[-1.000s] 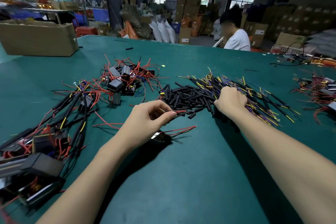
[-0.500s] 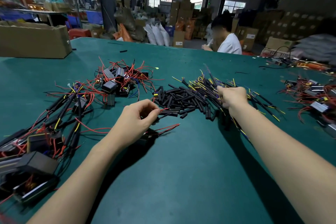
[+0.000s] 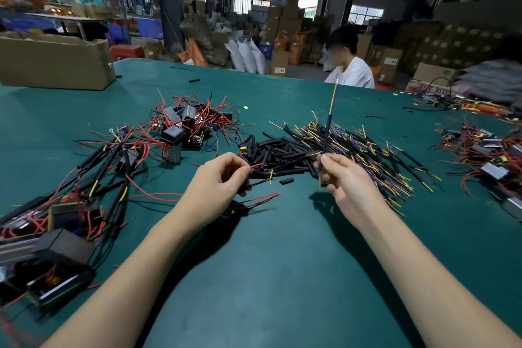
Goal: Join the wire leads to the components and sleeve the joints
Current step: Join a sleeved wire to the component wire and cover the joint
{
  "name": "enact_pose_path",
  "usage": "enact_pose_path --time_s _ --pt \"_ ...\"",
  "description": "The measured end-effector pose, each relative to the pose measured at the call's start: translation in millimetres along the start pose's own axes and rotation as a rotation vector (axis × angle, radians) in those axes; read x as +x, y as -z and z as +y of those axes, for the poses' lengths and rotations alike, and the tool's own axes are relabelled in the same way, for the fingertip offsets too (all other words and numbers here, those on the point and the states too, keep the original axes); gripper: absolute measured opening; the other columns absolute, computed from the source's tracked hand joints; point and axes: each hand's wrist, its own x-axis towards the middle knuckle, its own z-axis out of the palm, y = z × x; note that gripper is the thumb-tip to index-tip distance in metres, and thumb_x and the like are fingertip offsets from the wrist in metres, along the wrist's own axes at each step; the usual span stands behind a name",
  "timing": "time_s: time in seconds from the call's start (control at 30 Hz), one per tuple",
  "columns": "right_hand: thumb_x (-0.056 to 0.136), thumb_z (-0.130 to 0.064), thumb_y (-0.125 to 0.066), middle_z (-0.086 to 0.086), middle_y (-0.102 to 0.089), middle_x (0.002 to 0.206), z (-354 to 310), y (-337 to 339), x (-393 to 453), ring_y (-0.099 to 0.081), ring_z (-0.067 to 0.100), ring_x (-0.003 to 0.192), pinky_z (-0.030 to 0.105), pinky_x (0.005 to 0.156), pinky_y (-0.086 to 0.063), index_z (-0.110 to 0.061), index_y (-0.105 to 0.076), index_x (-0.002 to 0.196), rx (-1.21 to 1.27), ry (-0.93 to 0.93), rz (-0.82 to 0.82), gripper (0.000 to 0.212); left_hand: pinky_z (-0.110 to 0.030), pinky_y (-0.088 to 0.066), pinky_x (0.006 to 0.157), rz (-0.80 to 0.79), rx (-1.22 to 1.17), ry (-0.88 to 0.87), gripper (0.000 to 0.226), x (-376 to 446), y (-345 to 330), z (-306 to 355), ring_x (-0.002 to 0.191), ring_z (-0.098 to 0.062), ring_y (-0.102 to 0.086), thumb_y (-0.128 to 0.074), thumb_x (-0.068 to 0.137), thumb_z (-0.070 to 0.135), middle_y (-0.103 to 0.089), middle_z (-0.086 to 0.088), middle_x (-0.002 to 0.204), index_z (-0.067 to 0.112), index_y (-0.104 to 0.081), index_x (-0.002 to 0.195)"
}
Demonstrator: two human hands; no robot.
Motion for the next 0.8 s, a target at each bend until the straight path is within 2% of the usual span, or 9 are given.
enact_pose_path --time_s 0.07,0.13,0.2,0.3,0.43,0.57,0.7,0.73,0.8 --pt "0.095 -0.005 -0.051 0.004 -0.058 0.075 5.8 -3.2 -7.7 -0.044 0.008 0.056 0.013 0.049 -0.034 -0.008 -0.056 0.086 0.094 -0.024 -0.069 0.011 -0.022 -0.044 0.058 0.009 0.017 0.001 0.013 1.3 -0.1 -0.7 0.055 -0.009 -0.053 -0.055 0.095 0.017 -0.062 0.003 0.063 0.010 -0.060 0.086" --pt "0.095 -0.003 -0.050 0.006 -0.060 0.073 9.0 -8.2 -14.4 -0.052 0.008 0.053 0.013 0.049 -0.041 -0.004 -0.054 0.086 0.127 -0.023 -0.149 0.011 -0.024 -0.039 0.057 0.014 0.025 -0.001 0.014 2.6 -0.3 -1.9 0.055 -0.010 -0.047 -0.055 0.095 0.019 -0.058 0.006 0.060 0.013 -0.060 0.085" --pt "0.096 -0.001 -0.048 0.009 -0.064 0.076 11.3 -14.5 -19.6 -0.060 0.010 0.056 0.015 0.053 -0.047 0.000 -0.053 0.090 0.122 -0.008 -0.220 0.008 -0.025 -0.038 0.058 0.011 0.024 0.001 0.014 2.6 -1.0 -2.6 0.056 -0.010 -0.046 -0.055 0.095 0.021 -0.057 0.006 0.060 0.014 -0.061 0.085" --pt "0.095 0.003 -0.046 0.011 -0.067 0.080 15.5 -21.5 -25.4 -0.065 0.014 0.060 0.019 0.057 -0.051 -0.002 -0.055 0.093 0.072 0.001 -0.296 0.010 -0.019 -0.038 0.056 0.014 0.033 -0.002 0.014 2.1 -2.0 -2.3 0.052 -0.003 -0.049 -0.056 0.095 0.020 -0.060 0.005 0.061 0.014 -0.067 0.088" --pt "0.095 0.007 -0.046 0.010 -0.068 0.079 19.4 -25.6 -28.7 -0.065 0.016 0.061 0.021 0.061 -0.054 -0.004 -0.057 0.092 -0.004 0.018 -0.350 0.016 -0.024 -0.046 0.067 0.017 0.032 -0.001 0.016 2.1 -1.4 -2.6 0.062 -0.006 -0.057 -0.056 0.095 0.018 -0.065 -0.002 0.069 0.010 -0.070 0.088" --pt "0.095 0.008 -0.044 0.014 -0.067 0.084 22.5 -28.1 -30.2 -0.066 0.020 0.066 0.023 0.066 -0.055 -0.003 -0.056 0.095 0.009 0.015 -0.374 0.016 -0.023 -0.044 0.065 0.029 0.045 -0.010 0.016 2.4 -0.5 -2.1 0.061 -0.005 -0.053 -0.058 0.094 0.020 -0.063 0.003 0.066 0.014 -0.070 0.084" --pt "0.095 0.009 -0.044 0.016 -0.067 0.087 23.3 -30.7 -31.4 -0.067 0.022 0.069 0.023 0.067 -0.055 -0.001 -0.055 0.096 0.034 0.011 -0.400 0.015 -0.034 -0.048 0.072 0.033 0.058 -0.019 0.017 1.9 -0.5 -1.8 0.072 -0.025 -0.059 -0.058 0.094 0.022 -0.069 -0.009 0.077 0.014 -0.070 0.085" --pt "0.095 0.009 -0.044 0.016 -0.067 0.088 23.5 -31.2 -31.8 -0.068 0.022 0.070 0.023 0.067 -0.056 -0.002 -0.055 0.096 0.044 0.011 -0.404 0.015 -0.034 -0.048 0.071 0.033 0.059 -0.018 0.016 1.6 -0.5 -1.7 0.071 -0.024 -0.058 -0.058 0.094 0.022 -0.069 -0.010 0.078 0.015 -0.070 0.084" --pt "0.095 0.009 -0.044 0.016 -0.067 0.088 23.1 -32.4 -32.9 -0.069 0.022 0.071 0.024 0.068 -0.056 -0.002 -0.055 0.095 0.083 0.007 -0.408 0.015 -0.031 -0.045 0.067 0.028 0.062 -0.015 0.017 1.1 -0.7 -1.1 0.066 -0.014 -0.053 -0.058 0.094 0.021 -0.066 -0.010 0.073 0.015 -0.069 0.083"
